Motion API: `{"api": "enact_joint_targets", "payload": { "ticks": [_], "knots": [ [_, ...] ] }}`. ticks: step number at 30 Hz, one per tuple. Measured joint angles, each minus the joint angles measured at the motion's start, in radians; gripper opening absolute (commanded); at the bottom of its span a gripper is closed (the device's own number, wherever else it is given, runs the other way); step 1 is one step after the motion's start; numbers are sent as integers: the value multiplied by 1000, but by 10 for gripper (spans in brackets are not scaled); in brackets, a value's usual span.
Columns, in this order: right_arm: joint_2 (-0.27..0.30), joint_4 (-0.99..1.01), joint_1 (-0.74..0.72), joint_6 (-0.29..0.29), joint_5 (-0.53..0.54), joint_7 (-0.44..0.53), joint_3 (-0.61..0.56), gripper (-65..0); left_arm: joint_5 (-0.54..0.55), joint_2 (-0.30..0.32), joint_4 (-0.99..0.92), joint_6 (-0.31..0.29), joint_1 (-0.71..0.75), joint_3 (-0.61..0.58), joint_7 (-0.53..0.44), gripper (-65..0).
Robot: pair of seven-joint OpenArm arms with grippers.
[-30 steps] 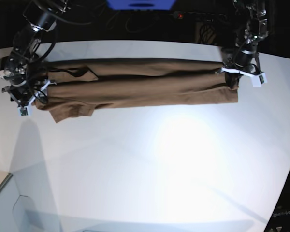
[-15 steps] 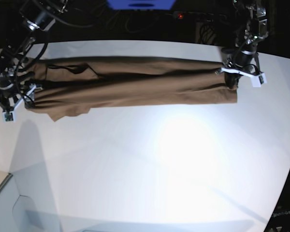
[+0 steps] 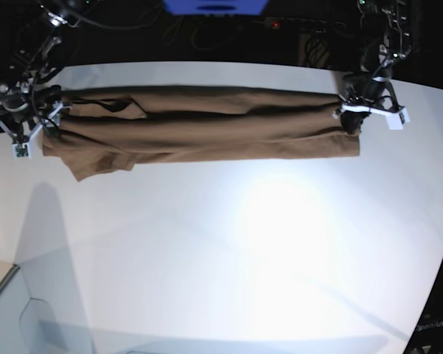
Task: Layout the t-shirt on the table in an organized manner, then fold the t-shirt properly
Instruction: 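Release the right gripper and regrasp the folded shirt end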
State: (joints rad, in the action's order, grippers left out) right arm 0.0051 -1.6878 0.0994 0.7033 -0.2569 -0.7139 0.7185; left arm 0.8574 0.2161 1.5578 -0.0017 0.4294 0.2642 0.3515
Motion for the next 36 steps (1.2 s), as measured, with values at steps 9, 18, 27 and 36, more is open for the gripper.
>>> {"api": "enact_joint_targets", "payload": {
  "ticks": [9, 18, 27, 36],
  "knots": [
    [-6, -2, 11, 0, 2, 3, -1, -224, 0, 0, 0, 2, -3, 0, 3, -649],
    [-5, -6, 10, 0, 1, 3, 2, -167, 3, 0, 2, -2, -3, 0, 3, -472],
    [-4, -22, 10, 0, 6, -80, -5, -133, 9, -6, 6, -6, -3, 0, -6, -370],
    [11, -195, 60, 0, 5, -179, -6, -132, 9, -6, 6, -7, -3, -1, -11, -370]
  ]
}}
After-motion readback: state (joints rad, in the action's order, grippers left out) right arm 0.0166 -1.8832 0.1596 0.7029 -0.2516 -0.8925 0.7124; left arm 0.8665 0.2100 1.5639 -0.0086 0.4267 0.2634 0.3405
